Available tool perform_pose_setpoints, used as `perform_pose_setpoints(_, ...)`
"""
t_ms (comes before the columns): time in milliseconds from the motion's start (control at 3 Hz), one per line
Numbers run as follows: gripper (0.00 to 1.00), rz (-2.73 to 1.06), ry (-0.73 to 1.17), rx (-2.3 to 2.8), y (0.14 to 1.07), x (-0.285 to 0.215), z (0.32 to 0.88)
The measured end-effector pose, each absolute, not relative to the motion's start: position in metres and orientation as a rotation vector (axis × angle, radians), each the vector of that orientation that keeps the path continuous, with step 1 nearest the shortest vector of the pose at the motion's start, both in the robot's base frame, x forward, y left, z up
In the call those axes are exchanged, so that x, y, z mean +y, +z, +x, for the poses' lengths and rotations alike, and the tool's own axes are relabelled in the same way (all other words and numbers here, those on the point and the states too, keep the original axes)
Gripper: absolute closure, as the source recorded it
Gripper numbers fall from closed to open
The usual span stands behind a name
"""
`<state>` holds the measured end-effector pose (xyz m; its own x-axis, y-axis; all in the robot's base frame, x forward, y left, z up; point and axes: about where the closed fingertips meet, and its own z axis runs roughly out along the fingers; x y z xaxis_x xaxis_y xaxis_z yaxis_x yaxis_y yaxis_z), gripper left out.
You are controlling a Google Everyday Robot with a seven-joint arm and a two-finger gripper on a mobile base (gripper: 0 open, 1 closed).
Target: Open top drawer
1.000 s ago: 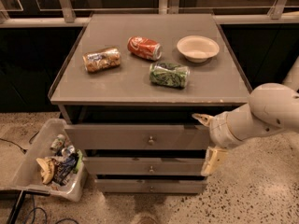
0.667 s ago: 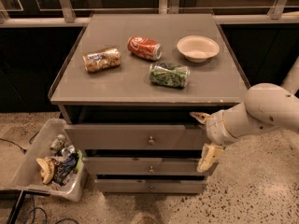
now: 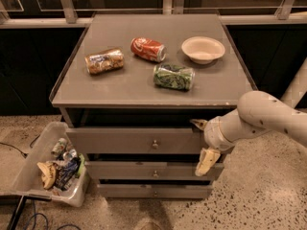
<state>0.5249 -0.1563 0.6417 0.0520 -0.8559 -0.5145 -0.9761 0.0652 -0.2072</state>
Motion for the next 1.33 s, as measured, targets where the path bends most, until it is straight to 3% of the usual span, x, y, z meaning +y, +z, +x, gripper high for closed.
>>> perform_pose_setpoints(333,0.00,-1.820,0.305,1.835,0.6407,-0.1562,0.5251)
perform_pose_setpoints(1333,0.65,-1.820,0.306,1.835,0.6407,-0.1562,0.5250)
